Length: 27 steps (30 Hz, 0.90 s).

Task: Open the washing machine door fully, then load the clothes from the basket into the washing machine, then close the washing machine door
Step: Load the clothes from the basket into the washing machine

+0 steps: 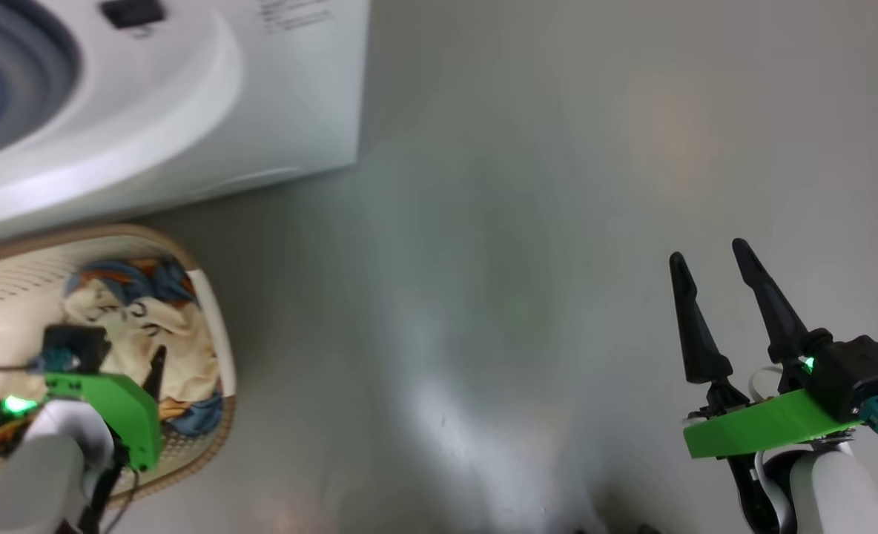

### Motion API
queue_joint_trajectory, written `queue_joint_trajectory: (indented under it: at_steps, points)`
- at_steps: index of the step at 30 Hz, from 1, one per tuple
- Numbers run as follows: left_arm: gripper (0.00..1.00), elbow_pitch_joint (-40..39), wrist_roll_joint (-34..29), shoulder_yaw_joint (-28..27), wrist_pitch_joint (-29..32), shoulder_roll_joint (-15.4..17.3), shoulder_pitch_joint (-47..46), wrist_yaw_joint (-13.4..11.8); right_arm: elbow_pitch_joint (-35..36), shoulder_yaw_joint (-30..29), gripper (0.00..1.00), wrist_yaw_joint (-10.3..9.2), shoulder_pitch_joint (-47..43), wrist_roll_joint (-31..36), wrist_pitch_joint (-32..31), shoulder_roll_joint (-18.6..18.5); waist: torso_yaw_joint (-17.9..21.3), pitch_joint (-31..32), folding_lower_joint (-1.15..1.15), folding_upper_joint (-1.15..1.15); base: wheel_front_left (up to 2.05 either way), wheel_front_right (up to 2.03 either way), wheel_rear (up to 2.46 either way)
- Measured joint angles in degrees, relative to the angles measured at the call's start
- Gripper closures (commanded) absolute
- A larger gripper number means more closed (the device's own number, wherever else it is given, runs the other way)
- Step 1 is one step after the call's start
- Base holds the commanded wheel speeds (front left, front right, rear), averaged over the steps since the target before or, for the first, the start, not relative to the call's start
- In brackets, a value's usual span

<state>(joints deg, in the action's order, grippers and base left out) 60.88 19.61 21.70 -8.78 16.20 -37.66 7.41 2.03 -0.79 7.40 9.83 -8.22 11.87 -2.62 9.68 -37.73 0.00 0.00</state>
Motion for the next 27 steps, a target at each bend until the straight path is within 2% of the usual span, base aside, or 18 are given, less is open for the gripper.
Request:
queue_joint_trajectory:
  at_steps: [9,25,26,27]
  points:
    - [0.0,6.2,1.4,3.7,3.6,3.4,-6.9,0.0,0.2,0.2,0.0,0.0,2.0,-0.5,0.9,0.0,2.7,-5.9,0.0,0.0,0.0,0.0,0.0]
    - [0.0,11.8,2.5,3.6,9.4,3.1,-14.6,-0.7,0.8,1.0,0.0,0.0,4.0,-0.5,1.4,0.0,5.3,-12.4,0.0,0.0,0.0,0.0,0.0]
    - [0.21,11.9,2.6,3.6,9.6,3.1,-14.6,-0.9,0.8,1.0,0.0,0.0,4.1,-0.5,1.5,0.0,5.5,-12.5,0.0,0.0,0.0,0.0,0.0]
    - [1.0,11.9,2.6,3.6,9.8,3.1,-14.6,-1.1,0.7,1.1,0.0,0.0,4.1,-0.6,1.6,0.0,5.6,-12.5,0.0,0.0,0.0,0.0,0.0]
